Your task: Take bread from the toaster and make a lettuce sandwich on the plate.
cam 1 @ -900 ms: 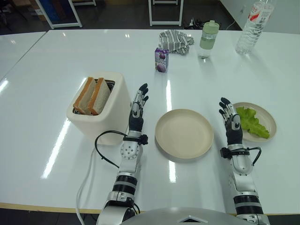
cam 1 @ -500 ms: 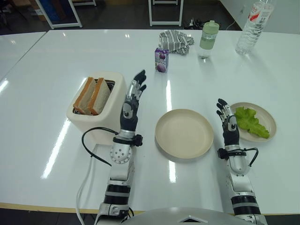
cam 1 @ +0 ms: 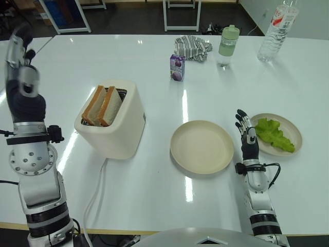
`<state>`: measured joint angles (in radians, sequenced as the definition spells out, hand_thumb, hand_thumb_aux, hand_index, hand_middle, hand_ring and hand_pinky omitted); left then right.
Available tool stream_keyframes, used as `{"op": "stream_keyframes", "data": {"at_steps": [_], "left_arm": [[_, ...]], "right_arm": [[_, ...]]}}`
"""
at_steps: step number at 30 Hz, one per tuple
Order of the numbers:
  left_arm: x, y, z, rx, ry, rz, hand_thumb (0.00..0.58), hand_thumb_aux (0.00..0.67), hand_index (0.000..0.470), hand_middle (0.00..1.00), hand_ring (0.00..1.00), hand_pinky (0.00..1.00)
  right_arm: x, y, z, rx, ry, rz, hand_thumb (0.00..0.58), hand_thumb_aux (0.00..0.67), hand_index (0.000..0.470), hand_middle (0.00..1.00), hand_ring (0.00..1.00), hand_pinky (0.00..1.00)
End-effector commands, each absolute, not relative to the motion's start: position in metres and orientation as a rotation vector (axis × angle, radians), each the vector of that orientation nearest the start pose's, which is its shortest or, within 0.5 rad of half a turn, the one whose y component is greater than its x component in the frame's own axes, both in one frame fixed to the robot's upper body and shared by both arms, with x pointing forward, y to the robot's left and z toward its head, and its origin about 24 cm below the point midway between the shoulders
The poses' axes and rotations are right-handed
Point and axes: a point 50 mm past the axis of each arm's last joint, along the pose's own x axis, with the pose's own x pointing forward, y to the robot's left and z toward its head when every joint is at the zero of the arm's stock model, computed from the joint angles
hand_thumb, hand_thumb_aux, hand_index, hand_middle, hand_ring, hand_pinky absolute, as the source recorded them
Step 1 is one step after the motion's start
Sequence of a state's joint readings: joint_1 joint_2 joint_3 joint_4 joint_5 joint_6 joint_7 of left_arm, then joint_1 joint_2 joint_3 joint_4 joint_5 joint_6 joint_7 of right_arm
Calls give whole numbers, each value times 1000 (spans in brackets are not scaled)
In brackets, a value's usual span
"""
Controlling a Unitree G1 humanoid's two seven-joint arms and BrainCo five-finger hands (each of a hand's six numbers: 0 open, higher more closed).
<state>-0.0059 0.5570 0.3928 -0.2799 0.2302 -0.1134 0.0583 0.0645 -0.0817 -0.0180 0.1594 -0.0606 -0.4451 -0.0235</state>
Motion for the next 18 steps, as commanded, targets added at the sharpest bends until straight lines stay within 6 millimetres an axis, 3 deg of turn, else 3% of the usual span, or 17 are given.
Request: {"op": "stream_keyframes", "data": {"at_steps": [1, 3, 11, 18], "left_arm": [[233, 301, 164, 1048, -347, 399, 0, 0, 0, 0, 0, 0], [237, 308, 153, 1143, -276, 430, 0, 0, 0, 0, 0, 0], [244, 318, 129, 1165, -142, 430, 0, 0, 0, 0, 0, 0], [237, 319, 117, 1183, -63, 368, 0, 0, 0, 0, 0, 0]], "right_arm": [[231, -175, 32, -139, -213, -46, 0, 0, 0, 0, 0, 0], [231, -175, 31, -139, -212, -45, 0, 0, 0, 0, 0, 0], [229, -178, 29, -139, -199, -64, 0, 0, 0, 0, 0, 0], [227, -179, 29, -140, -195, -71, 0, 0, 0, 0, 0, 0]]}}
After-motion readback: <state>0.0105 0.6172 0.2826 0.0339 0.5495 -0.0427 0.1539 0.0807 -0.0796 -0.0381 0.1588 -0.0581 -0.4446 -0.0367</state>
